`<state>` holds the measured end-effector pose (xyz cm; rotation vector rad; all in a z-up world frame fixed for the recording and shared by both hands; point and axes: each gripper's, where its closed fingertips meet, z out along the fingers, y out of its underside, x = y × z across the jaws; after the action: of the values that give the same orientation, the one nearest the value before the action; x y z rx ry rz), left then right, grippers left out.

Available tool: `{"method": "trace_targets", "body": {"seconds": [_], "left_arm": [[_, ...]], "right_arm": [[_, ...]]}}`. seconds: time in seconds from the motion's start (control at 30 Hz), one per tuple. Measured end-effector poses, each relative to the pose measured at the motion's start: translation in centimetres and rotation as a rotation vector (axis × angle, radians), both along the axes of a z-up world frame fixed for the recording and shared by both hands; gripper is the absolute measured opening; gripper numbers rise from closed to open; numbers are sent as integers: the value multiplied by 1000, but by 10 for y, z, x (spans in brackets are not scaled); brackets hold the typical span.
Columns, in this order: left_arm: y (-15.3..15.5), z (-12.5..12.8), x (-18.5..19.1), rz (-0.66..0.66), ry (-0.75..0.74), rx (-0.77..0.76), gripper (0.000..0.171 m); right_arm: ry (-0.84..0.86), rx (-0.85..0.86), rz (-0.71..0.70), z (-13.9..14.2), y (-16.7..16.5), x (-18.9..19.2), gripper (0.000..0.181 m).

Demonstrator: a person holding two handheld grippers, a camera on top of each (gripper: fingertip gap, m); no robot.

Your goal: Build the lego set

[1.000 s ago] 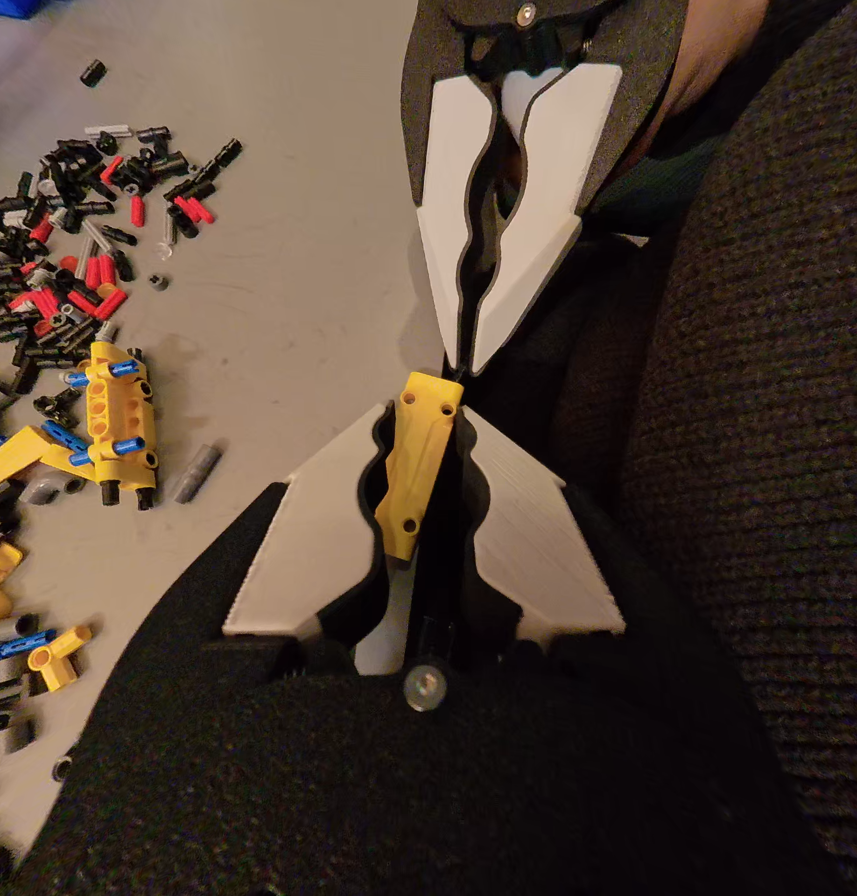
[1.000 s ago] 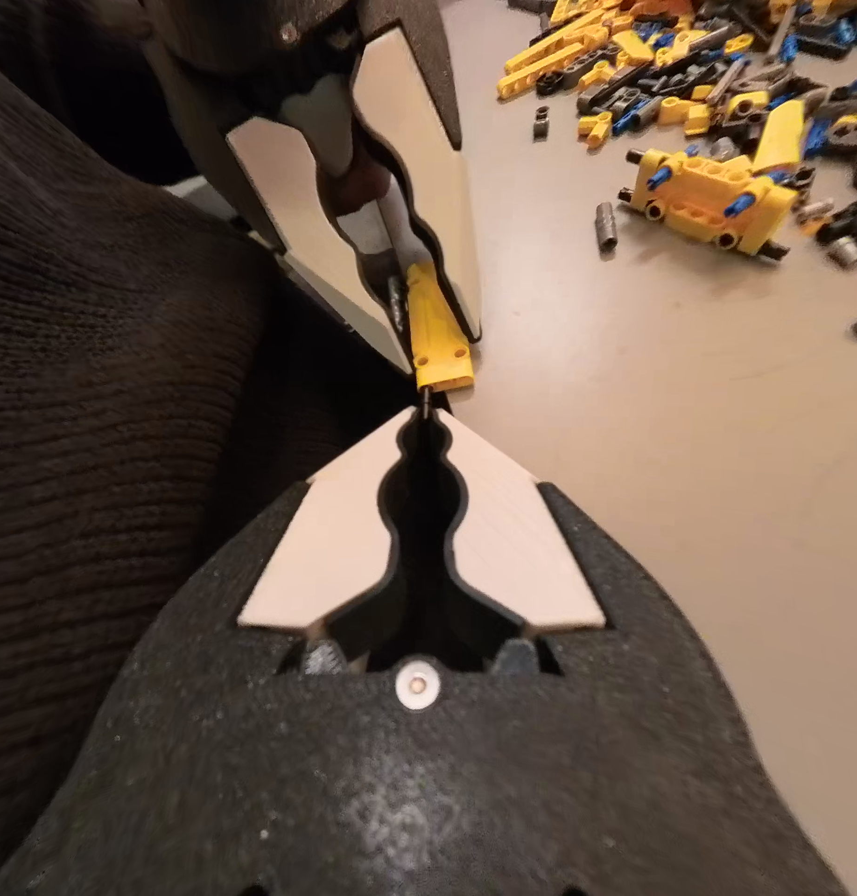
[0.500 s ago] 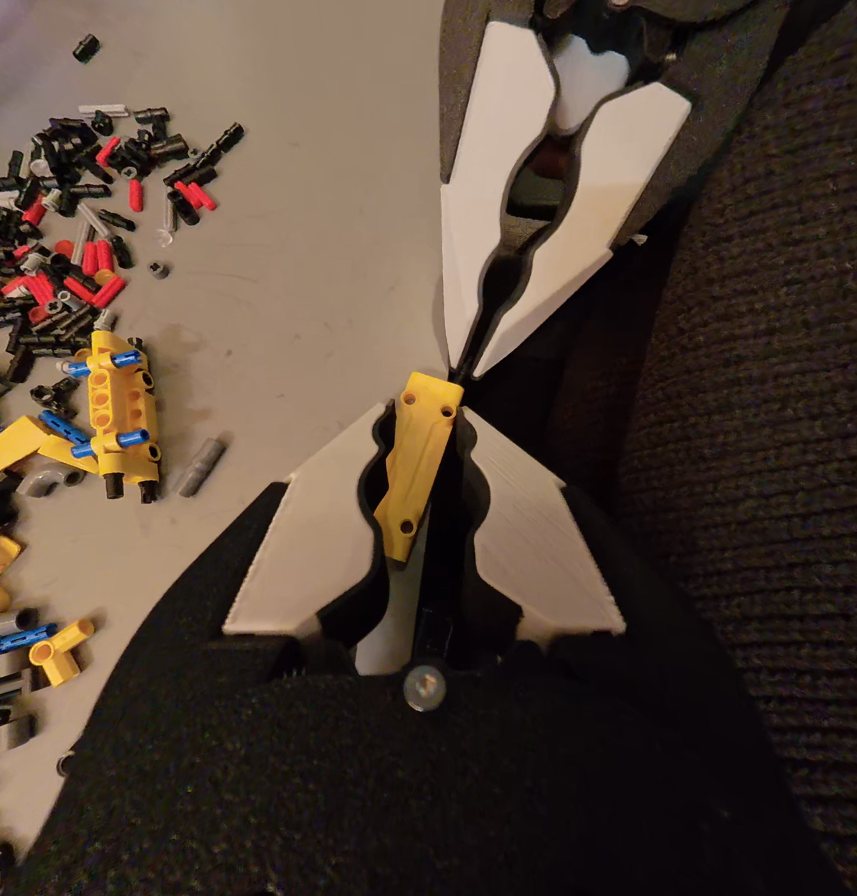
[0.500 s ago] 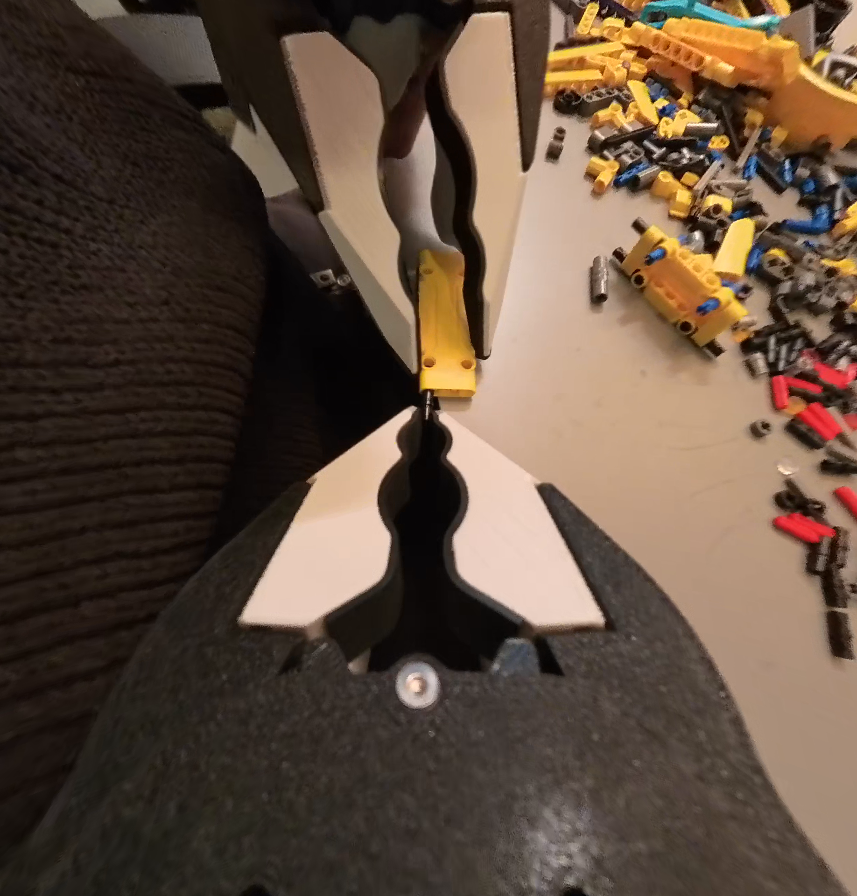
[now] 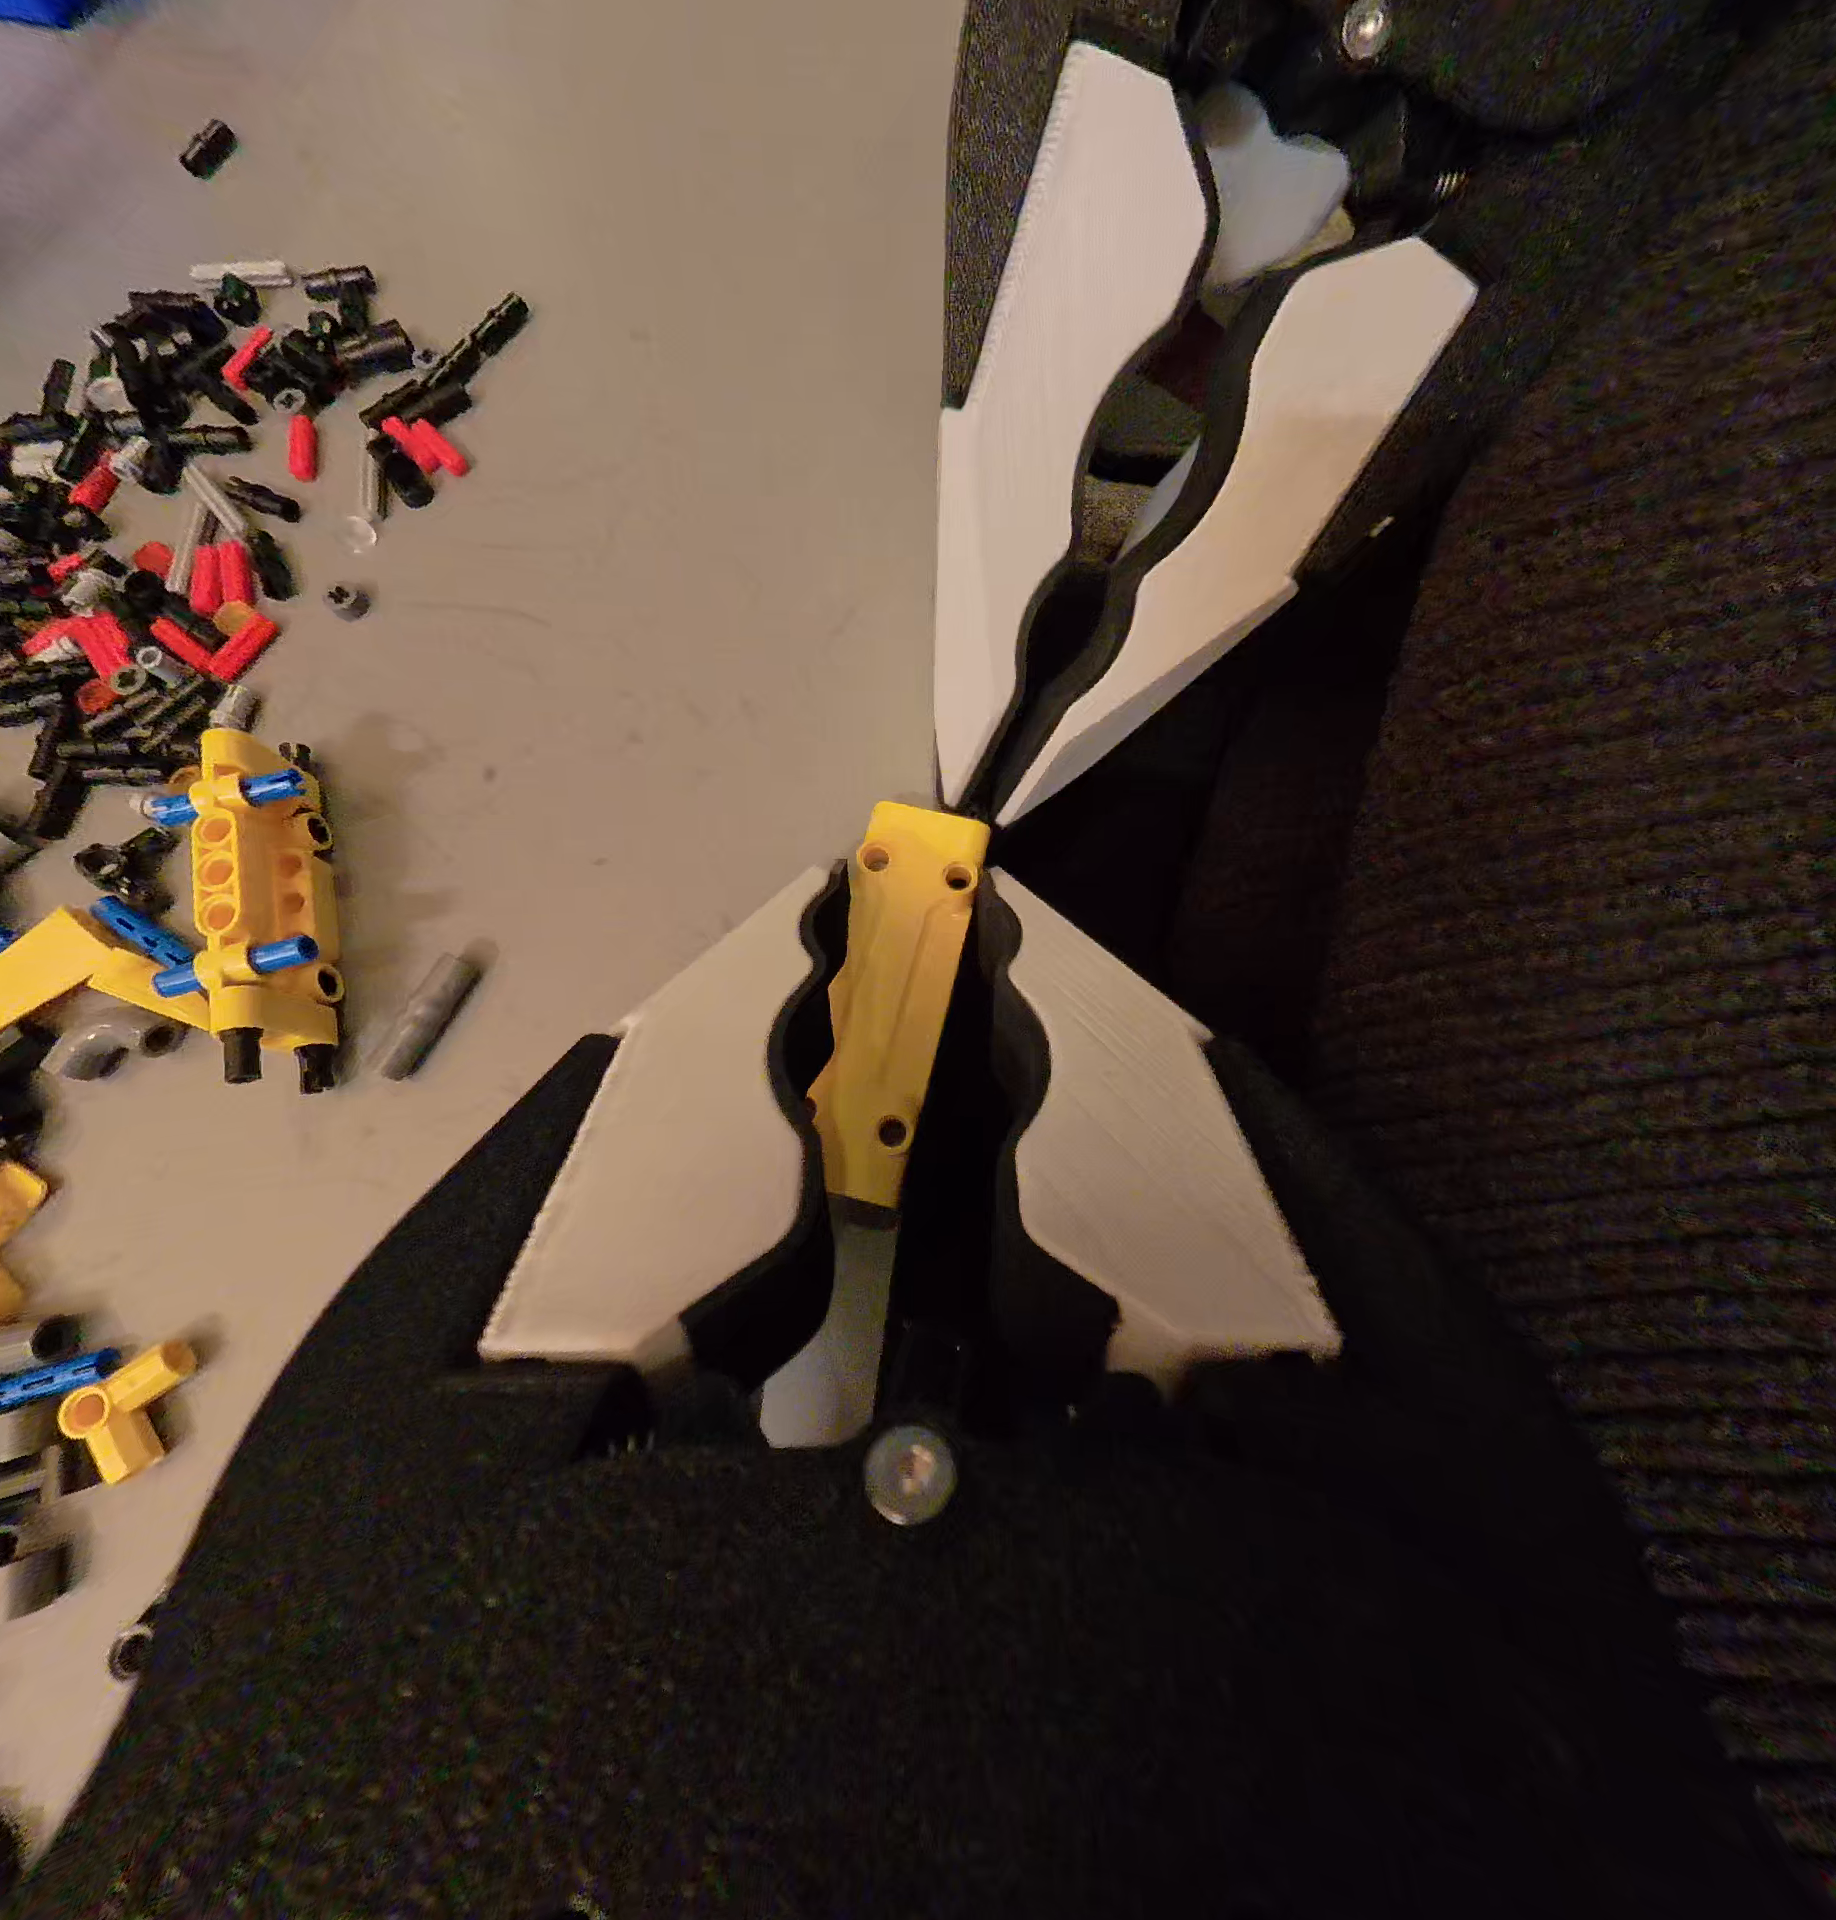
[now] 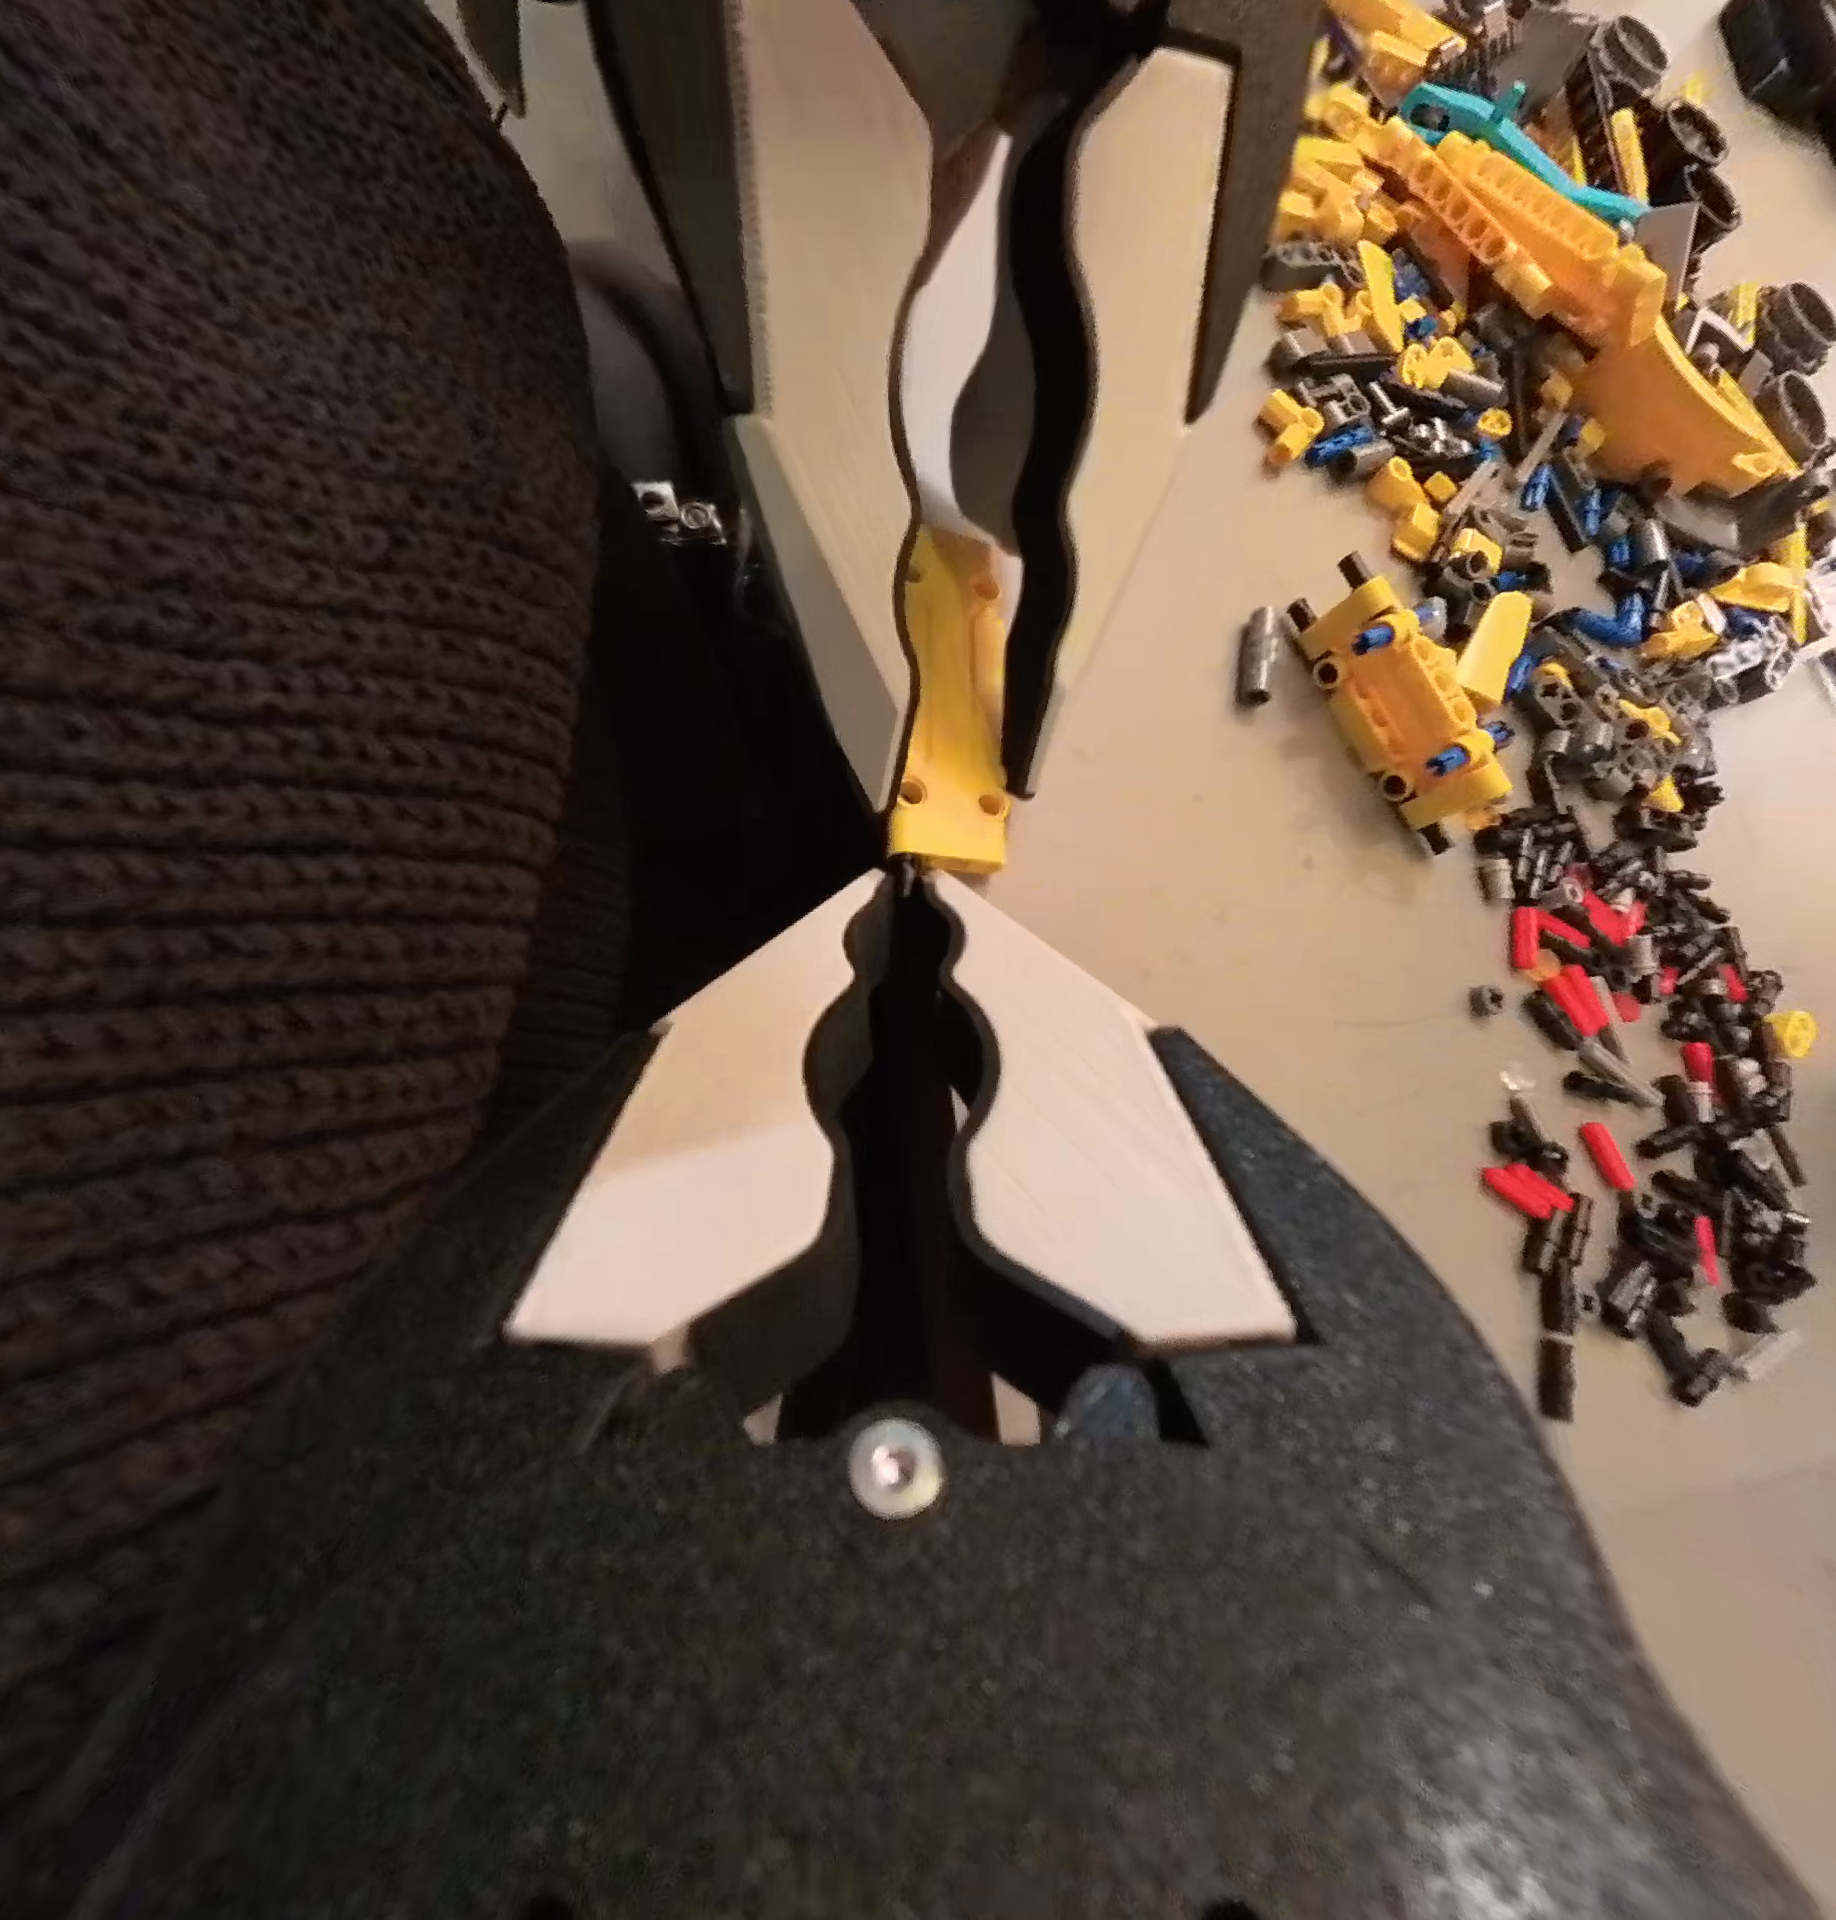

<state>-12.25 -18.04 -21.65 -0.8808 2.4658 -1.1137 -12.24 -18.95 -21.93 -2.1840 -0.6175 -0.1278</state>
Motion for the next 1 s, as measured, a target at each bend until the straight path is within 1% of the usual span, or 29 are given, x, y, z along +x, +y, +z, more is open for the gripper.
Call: {"method": "trace_targets", "body": {"seconds": [0.1,0.23,0.37,0.63,0.77,0.93,1.0], "left_arm": [[0,0,0,14,9,-29,24],[0,1,0,17,16,-35,24],[1,1,1,20,17,-34,24],[1,1,1,30,20,-48,24],[1,1,2,50,53,-89,24],[2,0,4,55,12,-31,24],[6,1,10,92,5,-21,24]], "right_arm": [[89,11,-29,4,-4,3,8],[188,43,-42,10,-5,3,7],[176,38,-21,8,-3,2,0],[236,10,1,7,-5,-1,4],[239,15,-6,8,-3,1,1],[221,9,-6,6,-2,2,0],[200,20,-34,7,1,9,0]]}}
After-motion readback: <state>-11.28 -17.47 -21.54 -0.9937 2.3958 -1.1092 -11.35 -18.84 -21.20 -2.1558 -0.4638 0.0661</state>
